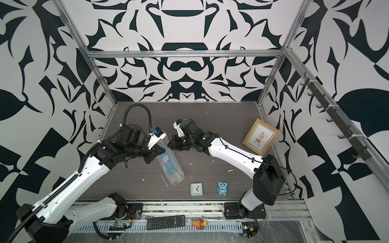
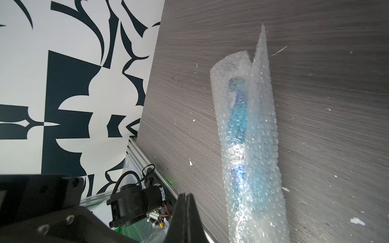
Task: Wrap wine bottles in bubble wrap
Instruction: Stick the tape on the bubble wrap.
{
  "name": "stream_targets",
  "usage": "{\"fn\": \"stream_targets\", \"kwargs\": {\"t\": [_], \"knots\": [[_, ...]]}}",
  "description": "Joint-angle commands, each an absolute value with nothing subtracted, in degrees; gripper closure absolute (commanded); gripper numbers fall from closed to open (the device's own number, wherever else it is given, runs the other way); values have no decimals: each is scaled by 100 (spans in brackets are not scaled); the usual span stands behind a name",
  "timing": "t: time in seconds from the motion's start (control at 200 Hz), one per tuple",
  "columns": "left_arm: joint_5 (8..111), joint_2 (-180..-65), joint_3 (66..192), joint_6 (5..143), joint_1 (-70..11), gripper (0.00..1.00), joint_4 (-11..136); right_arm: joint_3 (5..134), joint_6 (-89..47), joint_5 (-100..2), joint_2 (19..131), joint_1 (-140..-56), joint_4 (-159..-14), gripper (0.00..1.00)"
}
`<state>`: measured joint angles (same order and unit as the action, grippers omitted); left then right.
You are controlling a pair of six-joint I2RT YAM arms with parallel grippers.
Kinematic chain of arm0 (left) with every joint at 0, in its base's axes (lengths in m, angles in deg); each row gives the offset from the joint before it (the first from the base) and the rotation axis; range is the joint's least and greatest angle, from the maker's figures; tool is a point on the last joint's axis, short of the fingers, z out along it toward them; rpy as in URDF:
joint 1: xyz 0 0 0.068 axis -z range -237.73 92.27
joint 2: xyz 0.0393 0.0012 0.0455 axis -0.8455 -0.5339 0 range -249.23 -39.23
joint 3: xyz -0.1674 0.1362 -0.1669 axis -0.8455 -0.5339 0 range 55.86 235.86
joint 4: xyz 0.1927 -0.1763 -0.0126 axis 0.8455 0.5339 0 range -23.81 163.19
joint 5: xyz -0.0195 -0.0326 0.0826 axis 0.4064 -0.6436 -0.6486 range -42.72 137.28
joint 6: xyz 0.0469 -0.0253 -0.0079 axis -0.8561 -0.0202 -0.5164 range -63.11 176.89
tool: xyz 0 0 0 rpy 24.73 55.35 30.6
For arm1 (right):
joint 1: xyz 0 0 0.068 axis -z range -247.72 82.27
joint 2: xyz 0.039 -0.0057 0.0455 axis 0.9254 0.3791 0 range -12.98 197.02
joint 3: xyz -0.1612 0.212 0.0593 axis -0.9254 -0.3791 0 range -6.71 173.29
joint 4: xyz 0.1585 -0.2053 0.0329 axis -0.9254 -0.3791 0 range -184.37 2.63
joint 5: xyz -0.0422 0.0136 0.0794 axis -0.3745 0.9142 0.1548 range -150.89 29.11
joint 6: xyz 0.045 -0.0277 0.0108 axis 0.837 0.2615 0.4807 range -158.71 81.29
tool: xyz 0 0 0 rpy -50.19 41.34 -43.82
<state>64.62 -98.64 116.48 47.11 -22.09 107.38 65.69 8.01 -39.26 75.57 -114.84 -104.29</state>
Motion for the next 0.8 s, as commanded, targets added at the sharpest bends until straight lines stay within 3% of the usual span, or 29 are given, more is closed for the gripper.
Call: {"fn": "stream_targets", "kwargs": {"t": [0.0, 0.105, 0.245, 0.36, 0.555, 0.795], "knots": [[6137, -9623, 11487, 4664, -2161, 100, 10704, 6781, 840, -4450, 7439, -11409, -10772, 100], [5945, -9574, 11439, 4762, -2164, 100, 10662, 6753, 808, -4586, 7358, -11413, -10815, 100], [5790, -9665, 11435, 4875, -2164, 100, 10708, 6636, 600, -4836, 7041, -11373, -10759, 68], [5761, -9692, 11446, 4931, -2165, 100, 10771, 6536, 333, -4813, 6772, -11009, -11003, 54], [5863, -9684, 11526, 4898, -2164, 100, 10933, 5967, -63, -4398, 6881, -10116, -11208, 53], [6109, -9841, 11645, 5062, -2166, 100, 11010, 5451, -108, -3932, 7773, -10285, -10280, 55]]}}
